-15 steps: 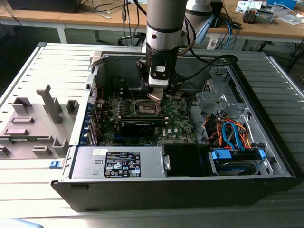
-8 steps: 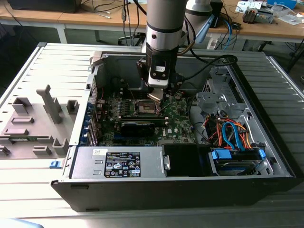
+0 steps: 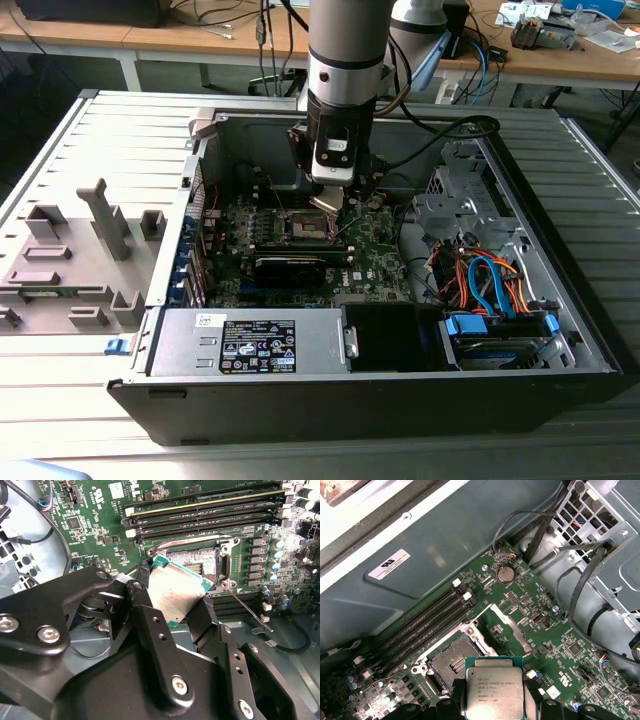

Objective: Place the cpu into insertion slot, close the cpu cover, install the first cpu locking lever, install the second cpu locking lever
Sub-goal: 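Place the cpu into insertion slot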

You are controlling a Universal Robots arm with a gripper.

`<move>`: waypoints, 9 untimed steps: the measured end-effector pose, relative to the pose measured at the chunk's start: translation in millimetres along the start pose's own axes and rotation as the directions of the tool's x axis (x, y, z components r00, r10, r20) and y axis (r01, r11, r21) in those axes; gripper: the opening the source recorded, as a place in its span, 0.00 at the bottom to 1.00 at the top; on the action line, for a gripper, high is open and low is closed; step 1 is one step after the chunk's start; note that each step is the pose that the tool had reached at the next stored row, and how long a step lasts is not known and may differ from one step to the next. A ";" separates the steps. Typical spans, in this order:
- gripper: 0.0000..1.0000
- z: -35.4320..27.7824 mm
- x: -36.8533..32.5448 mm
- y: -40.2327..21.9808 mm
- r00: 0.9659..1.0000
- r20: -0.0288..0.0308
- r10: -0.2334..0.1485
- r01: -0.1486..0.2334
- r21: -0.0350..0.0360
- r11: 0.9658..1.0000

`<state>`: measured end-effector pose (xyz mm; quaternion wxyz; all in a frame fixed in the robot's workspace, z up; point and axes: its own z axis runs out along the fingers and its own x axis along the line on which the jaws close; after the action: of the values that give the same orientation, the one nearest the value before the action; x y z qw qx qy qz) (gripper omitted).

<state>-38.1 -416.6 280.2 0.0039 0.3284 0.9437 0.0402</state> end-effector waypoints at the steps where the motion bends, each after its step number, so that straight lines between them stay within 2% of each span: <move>1: 0.55 0.0 0.0 0.0 1.000 0.000 0.002 -0.002 0.000 1.000; 9: 0.55 0.0 0.0 0.0 1.000 0.001 0.011 -0.011 0.000 1.000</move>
<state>-38.1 -416.6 280.2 0.0041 0.3335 0.9419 0.0402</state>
